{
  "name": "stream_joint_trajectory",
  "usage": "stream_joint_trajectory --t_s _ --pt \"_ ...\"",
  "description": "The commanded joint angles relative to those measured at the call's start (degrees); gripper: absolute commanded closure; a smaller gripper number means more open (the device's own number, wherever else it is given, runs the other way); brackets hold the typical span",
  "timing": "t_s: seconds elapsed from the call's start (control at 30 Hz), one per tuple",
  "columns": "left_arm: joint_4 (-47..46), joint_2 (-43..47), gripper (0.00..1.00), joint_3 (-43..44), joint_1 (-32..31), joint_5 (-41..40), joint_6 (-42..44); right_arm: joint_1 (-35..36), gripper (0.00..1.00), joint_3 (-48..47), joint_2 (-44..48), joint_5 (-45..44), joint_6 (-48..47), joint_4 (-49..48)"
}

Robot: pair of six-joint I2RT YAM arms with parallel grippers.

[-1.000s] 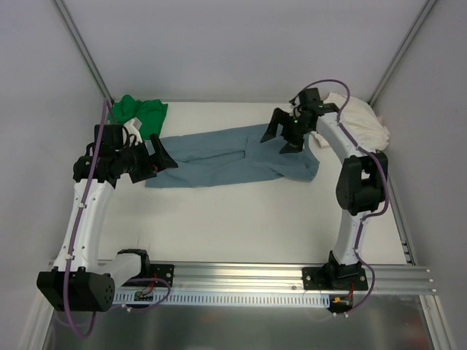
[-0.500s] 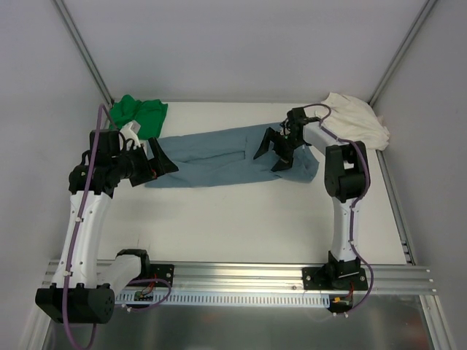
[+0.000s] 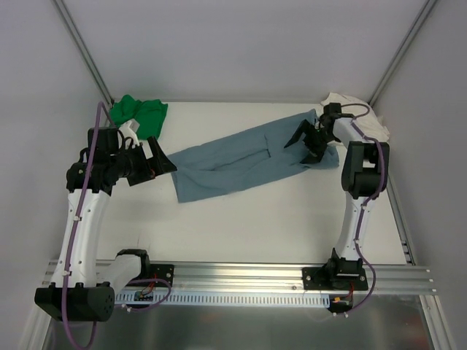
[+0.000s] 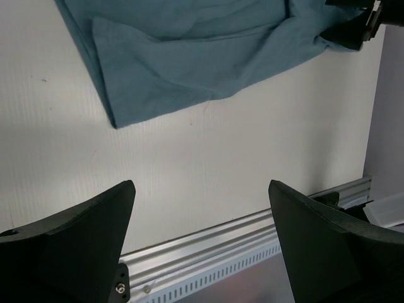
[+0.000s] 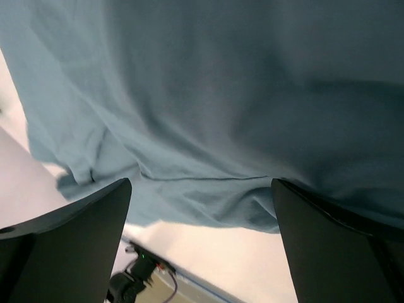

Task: Fold and stack the t-shirts
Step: Rotate the tshirt 90 degrees

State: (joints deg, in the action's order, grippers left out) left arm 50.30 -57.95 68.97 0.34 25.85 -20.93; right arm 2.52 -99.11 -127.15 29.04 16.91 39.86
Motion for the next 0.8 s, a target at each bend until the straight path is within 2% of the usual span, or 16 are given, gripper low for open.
stream_joint_trajectory --t_s 0.0,0.17,0.27,0.3,0.33,0.37,0.4,0.5,0.53,0.67,0.77 --pt "2.1 -0.1 0.11 2.0 -0.1 -1.4 1.9 -4.5 0.01 -3.4 -1.2 -6.0 -1.5 1.3" --pt "1.3 -2.1 0.08 0.4 -0.1 -1.0 2.8 -7.7 0.01 -11.7 -3.7 -5.8 -1.7 4.2" --pt "1.7 -9.5 0.01 2.2 -0.2 2.1 7.4 -7.1 0.01 -13.3 -2.2 -1.9 -1.3 4.9" --pt "5.9 -15.8 0.01 4.4 -2.4 0.9 10.1 -6.1 0.01 -12.9 -1.3 -1.1 -1.4 5.1" --pt "7.8 -18.7 0.01 7.4 -4.3 -4.0 12.9 -5.5 0.01 -9.9 0.0 1.1 -1.5 4.4" --pt "8.7 -20.8 0.01 11.8 -8.7 -8.7 14.0 -4.9 0.01 -7.7 3.5 2.3 -1.3 3.5" --pt "9.1 -24.4 0.01 13.5 -10.8 -17.1 15.7 -3.6 0.01 -5.2 5.5 3.6 -1.1 1.2" --pt "10.3 -31.0 0.01 19.9 -17.4 -27.1 20.7 -0.7 0.01 7.6 16.5 9.0 -0.3 -2.6" --pt "9.8 -32.3 0.01 20.0 -18.9 -27.9 22.9 0.1 0.01 9.7 16.6 9.7 -0.4 -3.0" --pt "5.1 -38.9 0.01 17.6 -27.6 -32.0 32.0 2.7 0.01 19.1 31.4 11.8 -1.2 -3.0" --pt "-0.1 -41.7 0.01 13.8 -29.1 -34.5 35.3 2.6 0.0 25.5 39.7 14.0 -2.6 -1.0"
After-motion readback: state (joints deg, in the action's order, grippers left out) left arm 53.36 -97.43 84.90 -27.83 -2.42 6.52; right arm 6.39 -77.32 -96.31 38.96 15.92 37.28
